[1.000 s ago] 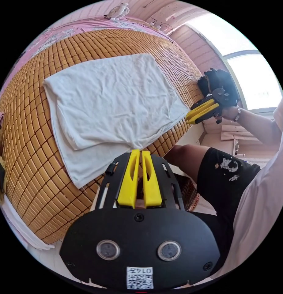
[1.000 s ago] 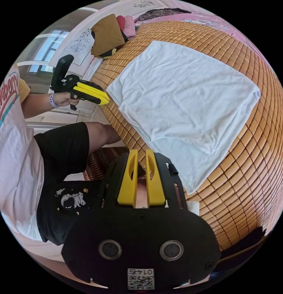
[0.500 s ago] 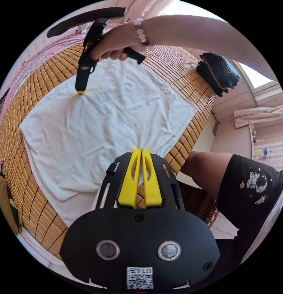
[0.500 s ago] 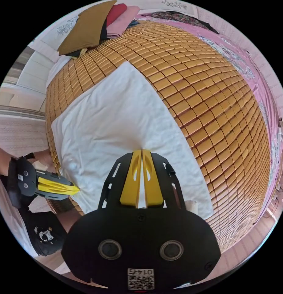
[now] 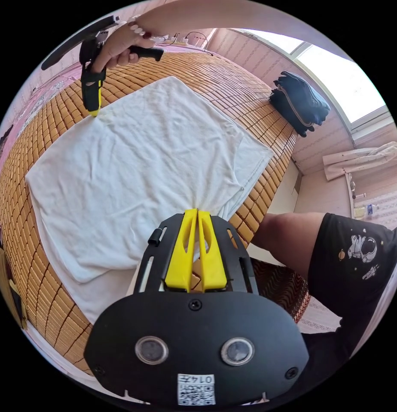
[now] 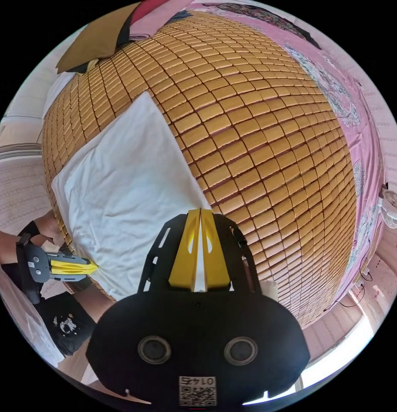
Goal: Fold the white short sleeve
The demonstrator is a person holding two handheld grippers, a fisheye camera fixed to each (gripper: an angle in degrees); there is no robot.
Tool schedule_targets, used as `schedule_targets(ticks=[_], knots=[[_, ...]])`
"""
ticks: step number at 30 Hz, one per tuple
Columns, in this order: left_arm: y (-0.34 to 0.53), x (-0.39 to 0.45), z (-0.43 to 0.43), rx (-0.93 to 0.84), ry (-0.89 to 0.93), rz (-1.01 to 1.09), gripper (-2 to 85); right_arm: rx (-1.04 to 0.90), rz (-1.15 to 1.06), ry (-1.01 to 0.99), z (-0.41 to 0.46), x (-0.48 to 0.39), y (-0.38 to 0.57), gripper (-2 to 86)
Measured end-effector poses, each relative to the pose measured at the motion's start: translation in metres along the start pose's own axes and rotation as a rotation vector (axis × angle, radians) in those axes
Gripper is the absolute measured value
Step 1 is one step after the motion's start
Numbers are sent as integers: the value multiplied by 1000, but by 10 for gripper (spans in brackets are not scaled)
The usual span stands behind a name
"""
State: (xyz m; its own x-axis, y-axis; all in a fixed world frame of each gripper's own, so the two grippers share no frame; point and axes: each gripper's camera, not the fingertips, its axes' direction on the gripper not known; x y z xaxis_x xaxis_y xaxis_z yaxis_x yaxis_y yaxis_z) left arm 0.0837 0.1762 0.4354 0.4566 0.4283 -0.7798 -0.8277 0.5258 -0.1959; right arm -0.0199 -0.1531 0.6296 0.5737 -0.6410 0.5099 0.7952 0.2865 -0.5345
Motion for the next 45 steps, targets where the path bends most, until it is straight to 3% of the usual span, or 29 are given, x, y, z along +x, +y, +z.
schedule_targets(ticks=[3,6,10,20,27,35,40,42,45], knots=[[6,4,-1,21,-3,7,-7,28,27,-40,5,8,12,-4],[20,13,-20,152,39,42,4,216,130,-99,-14,20,57,-2],[27,24,-39,213,48,89,35,406,354,-183,-16,19,177,6],[-27,51,-20,244,114,188,94,233,943,-416,92,-64,440,94],[-65,90,18,175,115,313,160,278,999,-523,126,-71,483,32],[-84,104,37,147,98,295,180,618,905,-724,96,-63,514,8],[-87,98,45,117,48,213,93,649,817,-785,100,-70,514,12],[-85,95,46,109,17,186,23,634,799,-758,101,-74,518,17],[-79,95,42,113,45,190,-4,658,852,-684,106,-68,535,39]])
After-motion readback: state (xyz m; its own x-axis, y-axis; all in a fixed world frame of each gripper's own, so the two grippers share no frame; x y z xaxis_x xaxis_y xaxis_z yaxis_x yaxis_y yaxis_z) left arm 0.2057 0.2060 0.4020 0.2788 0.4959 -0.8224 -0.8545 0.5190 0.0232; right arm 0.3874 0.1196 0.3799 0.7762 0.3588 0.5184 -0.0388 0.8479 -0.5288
